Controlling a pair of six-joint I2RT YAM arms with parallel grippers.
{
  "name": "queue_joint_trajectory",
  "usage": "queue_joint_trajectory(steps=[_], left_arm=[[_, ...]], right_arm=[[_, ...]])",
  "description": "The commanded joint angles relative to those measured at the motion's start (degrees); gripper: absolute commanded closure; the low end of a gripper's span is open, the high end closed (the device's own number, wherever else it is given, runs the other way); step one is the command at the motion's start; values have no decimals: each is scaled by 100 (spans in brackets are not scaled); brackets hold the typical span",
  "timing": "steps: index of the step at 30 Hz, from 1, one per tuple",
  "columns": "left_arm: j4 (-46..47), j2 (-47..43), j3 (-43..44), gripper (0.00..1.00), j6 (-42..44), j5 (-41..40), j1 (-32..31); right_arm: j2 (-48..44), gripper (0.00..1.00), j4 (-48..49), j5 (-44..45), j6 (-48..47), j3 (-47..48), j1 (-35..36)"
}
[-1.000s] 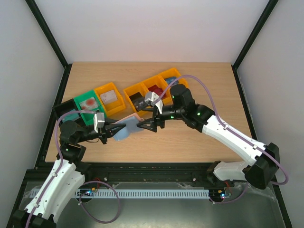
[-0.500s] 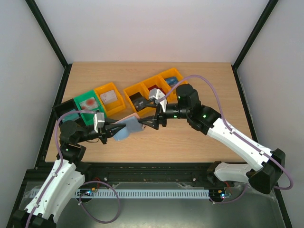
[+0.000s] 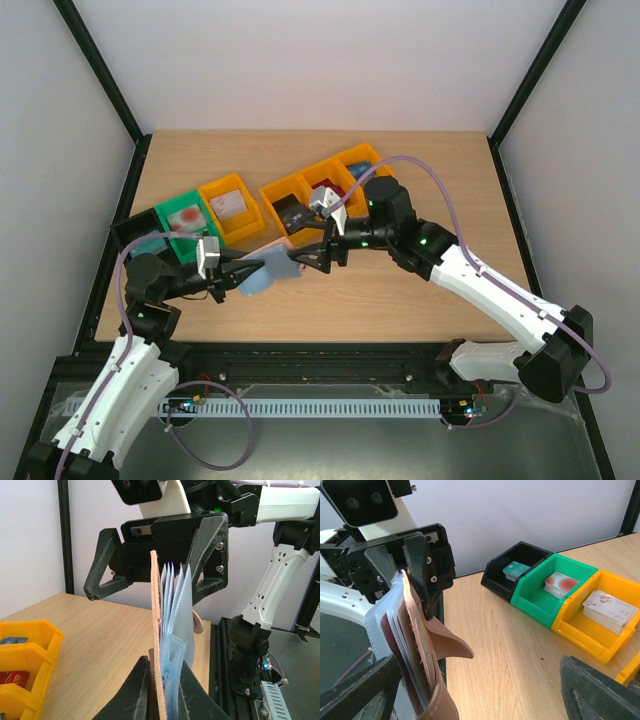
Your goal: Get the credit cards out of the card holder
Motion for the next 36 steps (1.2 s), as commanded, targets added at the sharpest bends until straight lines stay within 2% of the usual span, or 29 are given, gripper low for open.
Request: queue_joint_trajectory(steps=[1,15,22,24,29,30,31,32,34,36], left_arm=[[319,-10,-34,98,11,-2,31],[385,15,-61,98,-6,-2,30],[431,1,-85,98,-24,-26,30],[443,5,-88,98,-32,-44,35],[468,1,-129,98,-55,-225,40],[464,-5,-143,93,-64,-354,44],[456,-9,-162,79,-84,-513,49],[441,-15,-183,61,-113,-743,66],[365,-28,-204,32,-183,-1256,99],[241,-42,-218,23,-259,-1802,166]], right_arm=[[129,13,52,-350,9,105,20],[599,19,526,56,447,236,374],[762,22,377,-180,262,265,518],[762,32,328,-149,245,278,532],[680,69,351,355,377,308,530],[697,79,332,497,421,339,530],[713,93,295,730,471,385,530],[742,98,252,997,531,425,527],[812,98,10,1609,587,550,526],[920,98,-256,2461,721,714,524]])
